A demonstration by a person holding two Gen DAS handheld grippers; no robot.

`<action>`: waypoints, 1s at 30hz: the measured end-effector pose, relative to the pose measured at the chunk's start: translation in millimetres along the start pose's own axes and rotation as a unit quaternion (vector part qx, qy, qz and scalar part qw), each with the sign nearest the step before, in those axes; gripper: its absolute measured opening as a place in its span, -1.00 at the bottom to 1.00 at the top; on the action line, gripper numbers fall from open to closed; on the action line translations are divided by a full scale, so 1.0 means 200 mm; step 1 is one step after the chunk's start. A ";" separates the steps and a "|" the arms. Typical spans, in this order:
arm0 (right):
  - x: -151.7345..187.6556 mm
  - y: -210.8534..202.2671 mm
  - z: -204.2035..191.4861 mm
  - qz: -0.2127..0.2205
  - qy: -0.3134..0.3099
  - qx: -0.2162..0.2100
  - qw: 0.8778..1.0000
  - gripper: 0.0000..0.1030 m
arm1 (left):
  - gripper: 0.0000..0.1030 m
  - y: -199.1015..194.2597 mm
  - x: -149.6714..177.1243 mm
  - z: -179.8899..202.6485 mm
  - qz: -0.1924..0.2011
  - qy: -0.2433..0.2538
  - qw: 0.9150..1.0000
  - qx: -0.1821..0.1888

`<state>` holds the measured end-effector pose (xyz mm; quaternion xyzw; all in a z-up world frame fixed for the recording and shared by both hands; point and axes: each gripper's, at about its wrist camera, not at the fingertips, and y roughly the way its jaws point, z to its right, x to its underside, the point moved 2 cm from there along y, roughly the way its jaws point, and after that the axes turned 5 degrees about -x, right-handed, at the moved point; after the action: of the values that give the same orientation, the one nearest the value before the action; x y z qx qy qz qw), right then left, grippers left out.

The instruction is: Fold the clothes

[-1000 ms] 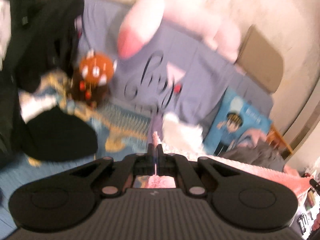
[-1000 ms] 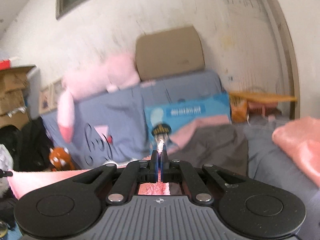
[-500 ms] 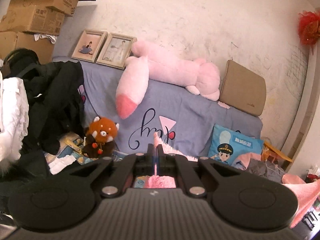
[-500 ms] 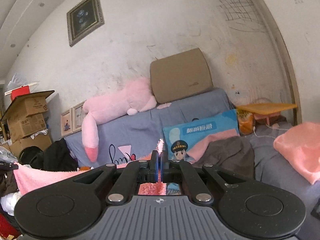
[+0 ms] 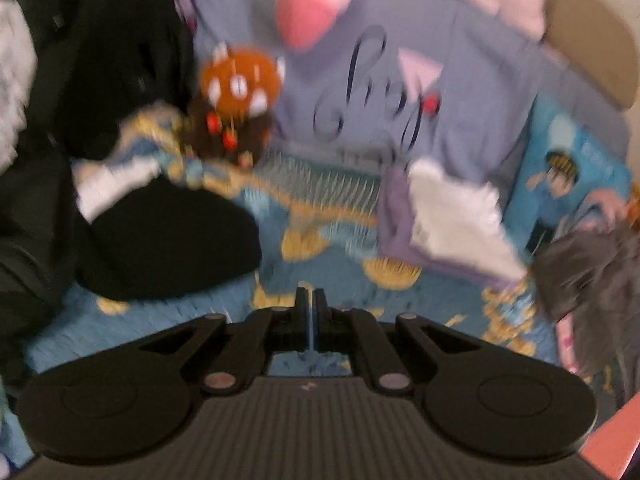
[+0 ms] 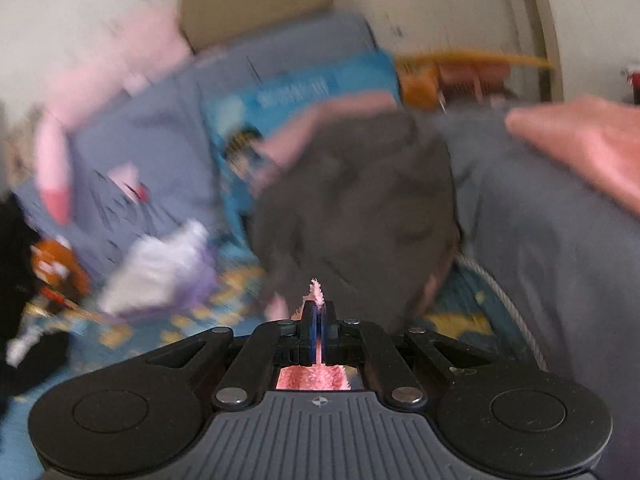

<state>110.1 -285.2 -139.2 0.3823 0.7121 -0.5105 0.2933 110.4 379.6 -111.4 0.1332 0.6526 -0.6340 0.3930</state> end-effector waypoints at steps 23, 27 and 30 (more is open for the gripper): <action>0.00 0.03 -0.06 -0.003 -0.028 0.000 1.000 -0.96 | 0.07 0.15 0.91 -0.23 -0.282 -0.119 0.939 0.158; 0.00 0.01 -0.07 0.000 -0.027 -0.002 1.000 -0.96 | 0.07 0.20 0.94 -0.22 -0.296 -0.129 0.933 0.157; 0.00 0.00 -0.07 0.001 -0.023 -0.004 1.000 -0.96 | 0.01 0.28 0.96 -0.18 -0.314 -0.128 0.929 0.146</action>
<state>110.0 -271.1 -134.3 0.3700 0.7070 -0.5158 0.3117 9.9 360.7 -286.2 -0.1048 0.5054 -0.8250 0.2303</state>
